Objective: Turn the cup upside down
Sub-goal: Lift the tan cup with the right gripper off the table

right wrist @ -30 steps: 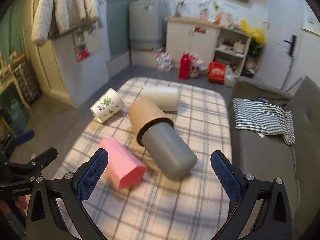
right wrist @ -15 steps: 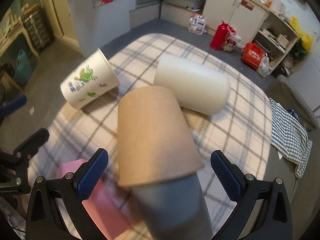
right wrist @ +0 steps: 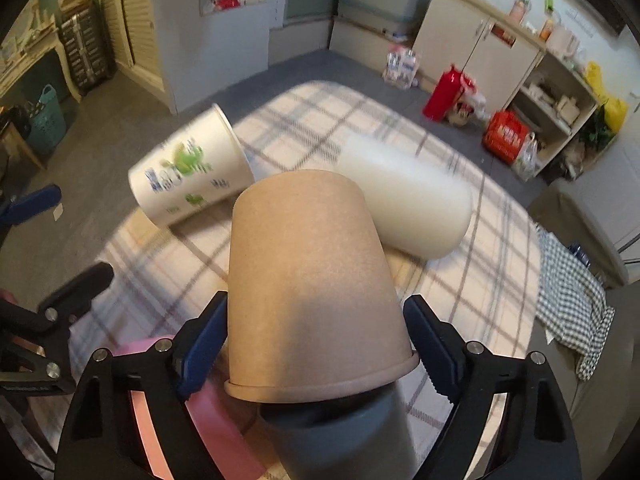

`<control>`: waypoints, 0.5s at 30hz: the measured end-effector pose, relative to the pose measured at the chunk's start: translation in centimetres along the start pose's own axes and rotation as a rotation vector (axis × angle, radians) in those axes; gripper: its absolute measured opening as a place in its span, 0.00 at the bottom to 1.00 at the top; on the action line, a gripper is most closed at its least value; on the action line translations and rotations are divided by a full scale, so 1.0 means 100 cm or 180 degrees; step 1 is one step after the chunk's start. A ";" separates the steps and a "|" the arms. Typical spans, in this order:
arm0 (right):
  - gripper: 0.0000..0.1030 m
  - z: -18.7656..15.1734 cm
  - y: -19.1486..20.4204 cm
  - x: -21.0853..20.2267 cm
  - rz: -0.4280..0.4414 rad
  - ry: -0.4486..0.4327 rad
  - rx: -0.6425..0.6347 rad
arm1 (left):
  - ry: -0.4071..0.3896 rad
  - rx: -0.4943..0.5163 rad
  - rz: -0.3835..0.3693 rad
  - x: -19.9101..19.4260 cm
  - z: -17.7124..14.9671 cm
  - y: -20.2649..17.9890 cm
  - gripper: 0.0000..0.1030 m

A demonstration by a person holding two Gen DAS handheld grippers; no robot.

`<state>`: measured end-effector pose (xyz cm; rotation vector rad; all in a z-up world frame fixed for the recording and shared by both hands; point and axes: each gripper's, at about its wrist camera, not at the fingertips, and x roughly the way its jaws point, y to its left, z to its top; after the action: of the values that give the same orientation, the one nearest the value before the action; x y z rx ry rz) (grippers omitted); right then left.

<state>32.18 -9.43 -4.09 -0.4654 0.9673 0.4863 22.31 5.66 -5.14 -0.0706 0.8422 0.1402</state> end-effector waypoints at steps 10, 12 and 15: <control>0.83 0.014 -0.005 -0.076 -0.0064 -0.0521 0.0427 | -0.0149 -0.0029 0.0044 -0.041 0.004 0.001 1.00; 0.83 0.010 -0.005 -0.096 -0.0122 -0.0527 0.0513 | -0.0201 -0.0020 0.0026 -0.055 0.005 -0.001 1.00; 0.83 -0.008 0.002 -0.127 -0.0225 -0.0534 0.0618 | -0.0273 0.0032 -0.0008 -0.078 0.002 -0.003 1.00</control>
<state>25.49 -12.03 6.45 -0.2782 0.8240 0.3574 17.40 4.65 0.86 -0.0559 0.7570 0.1358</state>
